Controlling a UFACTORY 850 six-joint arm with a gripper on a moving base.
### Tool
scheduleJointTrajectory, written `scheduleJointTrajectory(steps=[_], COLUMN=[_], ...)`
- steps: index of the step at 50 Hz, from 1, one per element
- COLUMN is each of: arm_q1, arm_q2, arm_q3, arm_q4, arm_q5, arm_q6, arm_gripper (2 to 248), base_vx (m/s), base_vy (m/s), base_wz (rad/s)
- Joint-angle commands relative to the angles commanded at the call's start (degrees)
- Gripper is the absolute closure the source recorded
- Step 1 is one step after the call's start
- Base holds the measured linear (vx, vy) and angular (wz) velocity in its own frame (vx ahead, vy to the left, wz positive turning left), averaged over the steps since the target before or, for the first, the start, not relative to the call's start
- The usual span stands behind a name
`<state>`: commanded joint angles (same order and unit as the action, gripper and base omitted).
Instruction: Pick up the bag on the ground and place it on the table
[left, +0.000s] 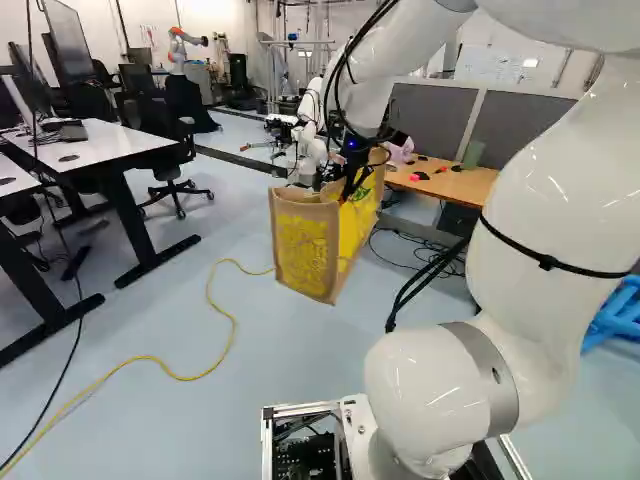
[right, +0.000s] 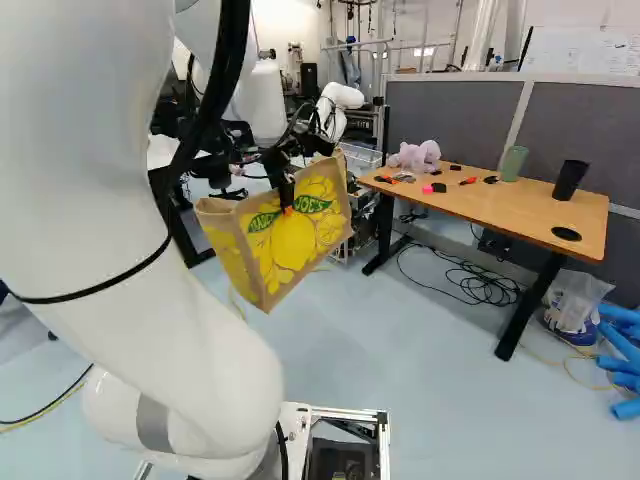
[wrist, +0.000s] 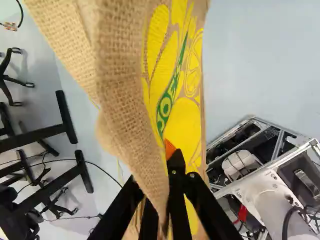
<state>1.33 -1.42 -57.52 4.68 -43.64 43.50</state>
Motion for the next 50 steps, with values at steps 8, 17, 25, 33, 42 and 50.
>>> scheduleJointTrajectory(steps=[8, 17, 25, 33, 42, 50], arm_q1=[-0.01, -0.02, -0.05, -0.07, -0.09, -0.12], arm_q2=[1.16, 1.9, 2.29, 2.6, 2.91, 3.13], arm_q3=[-0.26, -1.15, -2.22, -3.38, -4.75, -6.01], arm_q4=[-0.31, -0.67, -0.99, -1.31, -1.68, -2.0], arm_q5=[-2.24, -4.76, -7.01, -9.23, -11.62, -13.64], arm_q6=[0.0, 0.0, 0.0, 0.0, 0.0, 0.0], arm_gripper=[228, 228, 228, 228, 228, 228], base_vx=[0.0, 0.0, 0.0, 0.0, 0.0, 0.0], base_vy=[0.0, 0.0, 0.0, 0.0, 0.0, 0.0], base_wz=[0.0, 0.0, 0.0, 0.0, 0.0, 0.0])
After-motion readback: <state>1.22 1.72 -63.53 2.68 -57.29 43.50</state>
